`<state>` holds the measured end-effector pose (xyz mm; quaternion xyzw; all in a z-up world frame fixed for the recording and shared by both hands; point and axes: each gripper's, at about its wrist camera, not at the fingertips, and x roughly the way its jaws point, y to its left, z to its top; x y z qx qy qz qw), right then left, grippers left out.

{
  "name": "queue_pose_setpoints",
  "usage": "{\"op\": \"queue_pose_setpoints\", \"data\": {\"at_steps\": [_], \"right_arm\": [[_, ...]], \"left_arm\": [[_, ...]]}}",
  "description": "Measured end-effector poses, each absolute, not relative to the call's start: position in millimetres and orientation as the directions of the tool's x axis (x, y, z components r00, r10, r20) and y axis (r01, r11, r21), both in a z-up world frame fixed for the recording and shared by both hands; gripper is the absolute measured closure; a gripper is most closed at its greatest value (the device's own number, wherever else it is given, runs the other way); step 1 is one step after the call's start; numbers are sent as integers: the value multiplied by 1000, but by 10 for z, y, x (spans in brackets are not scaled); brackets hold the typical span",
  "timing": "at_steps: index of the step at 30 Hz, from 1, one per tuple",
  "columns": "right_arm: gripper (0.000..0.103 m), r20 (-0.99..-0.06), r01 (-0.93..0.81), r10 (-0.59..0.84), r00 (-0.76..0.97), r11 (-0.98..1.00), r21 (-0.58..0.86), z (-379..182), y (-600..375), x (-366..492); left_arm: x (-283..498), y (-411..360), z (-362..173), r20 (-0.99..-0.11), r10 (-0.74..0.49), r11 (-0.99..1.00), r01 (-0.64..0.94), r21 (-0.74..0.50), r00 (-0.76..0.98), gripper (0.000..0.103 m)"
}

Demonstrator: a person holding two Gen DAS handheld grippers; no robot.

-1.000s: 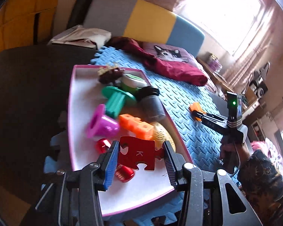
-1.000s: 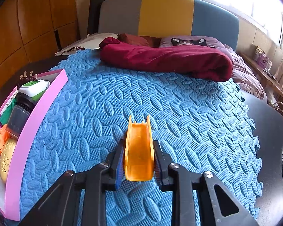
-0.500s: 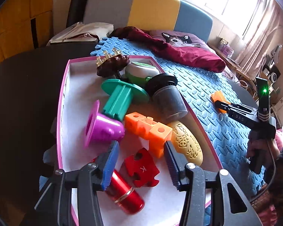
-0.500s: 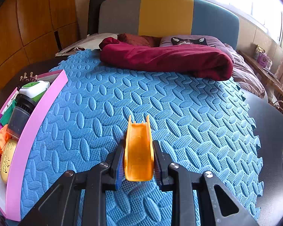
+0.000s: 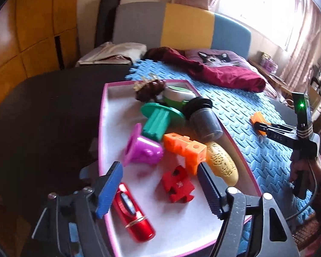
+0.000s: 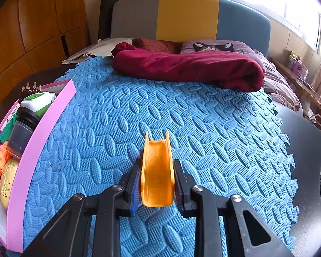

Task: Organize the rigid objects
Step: 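Carry the orange chute toward the tray with the right gripper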

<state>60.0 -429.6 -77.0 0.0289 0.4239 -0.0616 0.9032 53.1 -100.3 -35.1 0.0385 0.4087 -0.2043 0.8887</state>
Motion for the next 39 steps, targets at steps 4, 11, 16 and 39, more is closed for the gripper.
{"op": "queue_pose_setpoints", "data": {"at_steps": [4, 11, 16, 39], "right_arm": [[77, -769, 136, -86, 633, 991, 1, -771, -4298, 599], [77, -769, 136, -86, 633, 991, 1, -770, -4296, 599], [77, -768, 146, -115, 630, 989, -29, -757, -4251, 591], [77, -768, 208, 96, 633, 935, 288, -671, -4012, 14]], "left_arm": [[467, -928, -301, -739, -291, 929, 365, -66, 608, 28], [428, -780, -247, -734, -257, 948, 314, -63, 629, 27], [420, -668, -195, -723, -254, 954, 290, -77, 643, 25], [523, -219, -406, -746, -219, 973, 196, -121, 629, 22]]}}
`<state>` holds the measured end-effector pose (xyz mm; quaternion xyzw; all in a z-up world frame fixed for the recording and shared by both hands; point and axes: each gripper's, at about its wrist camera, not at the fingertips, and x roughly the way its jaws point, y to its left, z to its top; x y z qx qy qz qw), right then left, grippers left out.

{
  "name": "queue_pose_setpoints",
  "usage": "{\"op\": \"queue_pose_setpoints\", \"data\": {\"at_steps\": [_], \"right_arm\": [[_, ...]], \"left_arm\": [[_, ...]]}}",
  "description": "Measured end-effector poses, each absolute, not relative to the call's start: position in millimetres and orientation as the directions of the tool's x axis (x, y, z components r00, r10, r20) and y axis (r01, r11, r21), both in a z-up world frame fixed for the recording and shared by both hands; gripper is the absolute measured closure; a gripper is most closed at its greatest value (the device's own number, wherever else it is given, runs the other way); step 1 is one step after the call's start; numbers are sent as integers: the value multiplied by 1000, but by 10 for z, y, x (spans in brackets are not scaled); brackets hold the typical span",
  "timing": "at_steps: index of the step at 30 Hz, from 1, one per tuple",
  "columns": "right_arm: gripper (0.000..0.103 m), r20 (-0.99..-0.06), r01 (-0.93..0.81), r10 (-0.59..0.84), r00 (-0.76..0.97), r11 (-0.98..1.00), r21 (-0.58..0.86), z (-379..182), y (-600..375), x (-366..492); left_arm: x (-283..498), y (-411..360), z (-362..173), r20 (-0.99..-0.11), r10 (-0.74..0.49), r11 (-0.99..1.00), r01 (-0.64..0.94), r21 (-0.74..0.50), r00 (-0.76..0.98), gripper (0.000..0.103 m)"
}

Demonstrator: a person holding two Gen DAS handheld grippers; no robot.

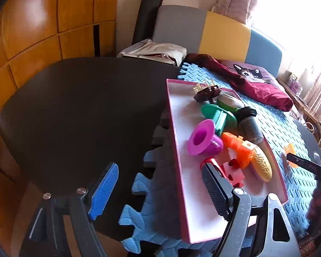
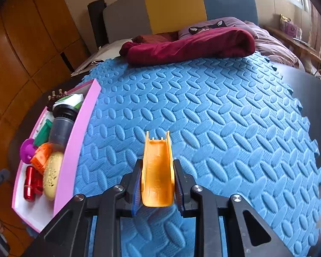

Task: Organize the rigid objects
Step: 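Carry the orange chute toward the tray with the right gripper, then lower the orange chute into the tray and open the right gripper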

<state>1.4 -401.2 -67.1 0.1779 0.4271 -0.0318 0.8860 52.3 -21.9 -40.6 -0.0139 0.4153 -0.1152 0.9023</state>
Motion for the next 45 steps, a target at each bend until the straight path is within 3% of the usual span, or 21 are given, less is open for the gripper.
{"op": "queue_pose_setpoints", "data": {"at_steps": [5, 11, 24, 31, 41, 45], "right_arm": [[77, -694, 65, 219, 686, 932, 358, -355, -3787, -106], [77, -659, -185, 347, 667, 935, 304, -11, -3179, -143], [77, -718, -458, 466, 518, 860, 227, -88, -2317, -96], [76, -843, -468, 348, 411, 874, 133, -596, -2148, 126], [65, -818, -412, 385, 427, 888, 202, -604, -2308, 55], [65, -811, -383, 364, 458, 904, 189, -616, -2337, 48]], "left_arm": [[551, -124, -432, -752, -207, 977, 172, -125, 626, 22], [552, -115, -419, -748, -206, 977, 169, -126, 631, 22], [541, -27, -365, -738, -202, 979, 164, -125, 644, 22], [553, 4, -402, -747, -189, 981, 151, -119, 638, 22], [542, -42, -411, -747, -186, 981, 157, -111, 638, 22], [525, -57, -398, -743, -175, 983, 157, -95, 646, 21]]}}
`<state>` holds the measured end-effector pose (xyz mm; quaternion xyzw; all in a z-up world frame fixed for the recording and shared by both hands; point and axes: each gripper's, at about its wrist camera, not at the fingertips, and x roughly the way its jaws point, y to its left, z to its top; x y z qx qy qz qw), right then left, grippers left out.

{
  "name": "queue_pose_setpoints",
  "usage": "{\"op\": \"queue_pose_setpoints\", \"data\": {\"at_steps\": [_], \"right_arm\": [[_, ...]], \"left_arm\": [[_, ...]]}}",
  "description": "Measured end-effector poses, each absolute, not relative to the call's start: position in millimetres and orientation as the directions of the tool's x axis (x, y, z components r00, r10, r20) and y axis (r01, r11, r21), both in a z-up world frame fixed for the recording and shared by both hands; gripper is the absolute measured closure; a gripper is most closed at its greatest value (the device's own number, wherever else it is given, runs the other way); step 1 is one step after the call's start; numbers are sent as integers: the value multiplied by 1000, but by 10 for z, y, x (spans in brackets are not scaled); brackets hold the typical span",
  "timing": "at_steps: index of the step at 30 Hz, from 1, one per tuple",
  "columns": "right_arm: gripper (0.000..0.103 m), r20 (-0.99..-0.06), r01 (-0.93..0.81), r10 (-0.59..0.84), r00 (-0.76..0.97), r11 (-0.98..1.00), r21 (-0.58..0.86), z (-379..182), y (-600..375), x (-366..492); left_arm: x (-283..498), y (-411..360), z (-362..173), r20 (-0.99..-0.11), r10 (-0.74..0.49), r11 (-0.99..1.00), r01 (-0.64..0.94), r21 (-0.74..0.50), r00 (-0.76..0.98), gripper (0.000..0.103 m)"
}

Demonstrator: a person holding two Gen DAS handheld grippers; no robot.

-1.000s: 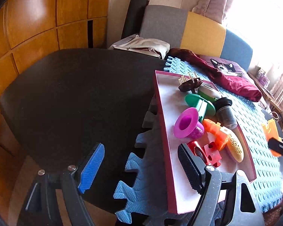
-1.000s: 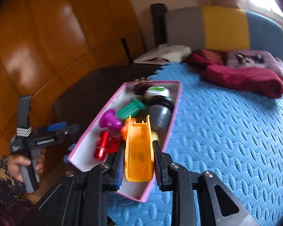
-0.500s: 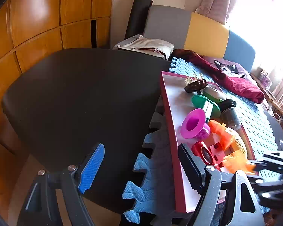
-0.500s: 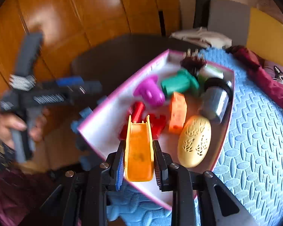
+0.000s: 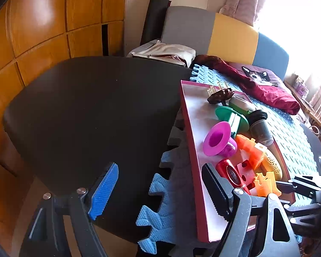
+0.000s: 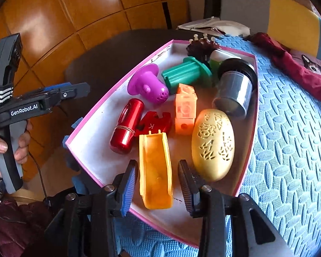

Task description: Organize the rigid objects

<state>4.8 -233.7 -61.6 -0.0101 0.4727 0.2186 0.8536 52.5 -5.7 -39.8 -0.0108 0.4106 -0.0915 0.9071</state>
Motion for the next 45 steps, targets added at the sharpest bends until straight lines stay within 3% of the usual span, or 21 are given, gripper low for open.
{"op": "queue_pose_setpoints", "data": {"at_steps": [5, 11, 18, 20, 23, 26, 30, 45], "right_arm": [[67, -810, -351, 317, 493, 925, 147, -636, -2353, 23], [60, -813, -328, 300, 499, 934, 143, -609, -2314, -9], [57, -762, -295, 289, 580, 946, 135, -388, -2337, -136], [47, -737, -257, 259, 624, 959, 120, -304, -2338, -138], [41, -699, -157, 174, 694, 984, 89, -209, -2337, -121], [40, -675, -73, 110, 730, 994, 83, -159, -2336, -81], [40, -677, -17, 76, 732, 995, 93, -172, -2339, -45], [40, -652, 13, 55, 756, 995, 99, -102, -2303, -161]], "left_arm": [[500, -70, -367, -733, -165, 984, 156, -81, 660, 18], [452, -99, -336, -725, -155, 986, 156, -66, 671, 15], [350, -106, -275, -700, -127, 991, 123, -56, 703, 1], [310, -112, -235, -685, -115, 993, 107, -54, 719, 0], [254, -131, -169, -671, -103, 995, 88, -56, 734, 0], [185, -151, -105, -660, -112, 994, 76, -82, 743, 0], [104, -242, -57, -651, -54, 998, 47, -29, 758, 0], [21, -221, -11, -626, -47, 998, 16, -55, 778, 0]]}}
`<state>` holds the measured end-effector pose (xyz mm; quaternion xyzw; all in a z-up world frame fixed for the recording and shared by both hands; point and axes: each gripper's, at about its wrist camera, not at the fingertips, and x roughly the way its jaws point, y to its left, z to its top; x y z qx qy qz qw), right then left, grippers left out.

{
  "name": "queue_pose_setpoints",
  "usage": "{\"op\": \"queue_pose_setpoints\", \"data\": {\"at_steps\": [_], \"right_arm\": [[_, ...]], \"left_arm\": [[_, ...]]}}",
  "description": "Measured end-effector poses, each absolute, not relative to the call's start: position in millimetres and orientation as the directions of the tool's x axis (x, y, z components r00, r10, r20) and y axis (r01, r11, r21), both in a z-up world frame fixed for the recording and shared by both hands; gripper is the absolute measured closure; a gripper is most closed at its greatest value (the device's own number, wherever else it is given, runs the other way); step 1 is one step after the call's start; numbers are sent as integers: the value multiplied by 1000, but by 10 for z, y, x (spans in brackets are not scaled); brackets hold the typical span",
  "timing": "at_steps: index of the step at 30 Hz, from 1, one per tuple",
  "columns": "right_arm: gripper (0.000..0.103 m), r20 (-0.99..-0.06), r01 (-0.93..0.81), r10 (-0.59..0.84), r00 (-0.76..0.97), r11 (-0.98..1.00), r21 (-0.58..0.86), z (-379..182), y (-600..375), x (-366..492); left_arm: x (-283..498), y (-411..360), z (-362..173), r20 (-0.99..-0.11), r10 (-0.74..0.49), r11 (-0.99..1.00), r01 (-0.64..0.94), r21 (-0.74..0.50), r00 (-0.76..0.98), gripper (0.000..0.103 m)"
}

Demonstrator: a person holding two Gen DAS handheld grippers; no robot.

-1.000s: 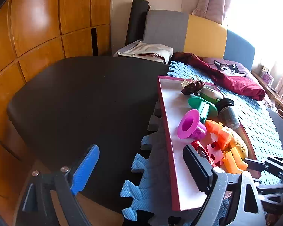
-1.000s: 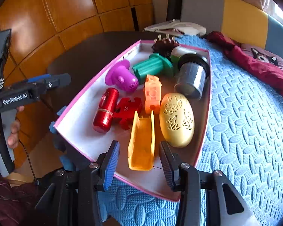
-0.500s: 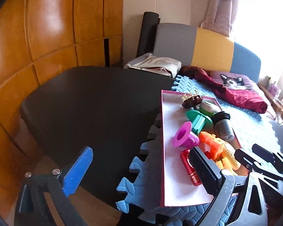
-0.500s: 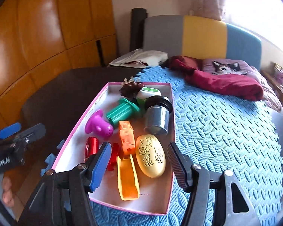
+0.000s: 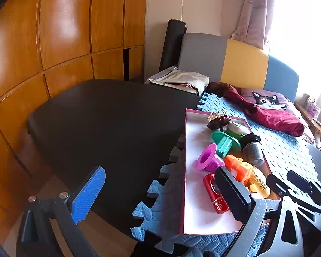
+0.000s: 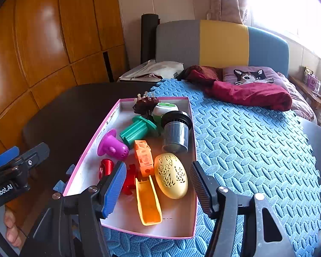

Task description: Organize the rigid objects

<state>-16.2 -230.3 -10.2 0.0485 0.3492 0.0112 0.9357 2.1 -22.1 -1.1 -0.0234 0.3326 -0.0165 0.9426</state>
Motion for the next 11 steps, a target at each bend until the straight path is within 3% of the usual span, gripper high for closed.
{"op": "queue_pose_setpoints", "data": {"at_steps": [11], "right_arm": [[40, -649, -1, 59, 758, 996, 89, -109, -2277, -170]], "left_arm": [[1, -234, -18, -612, -31, 999, 18, -27, 790, 0]]}}
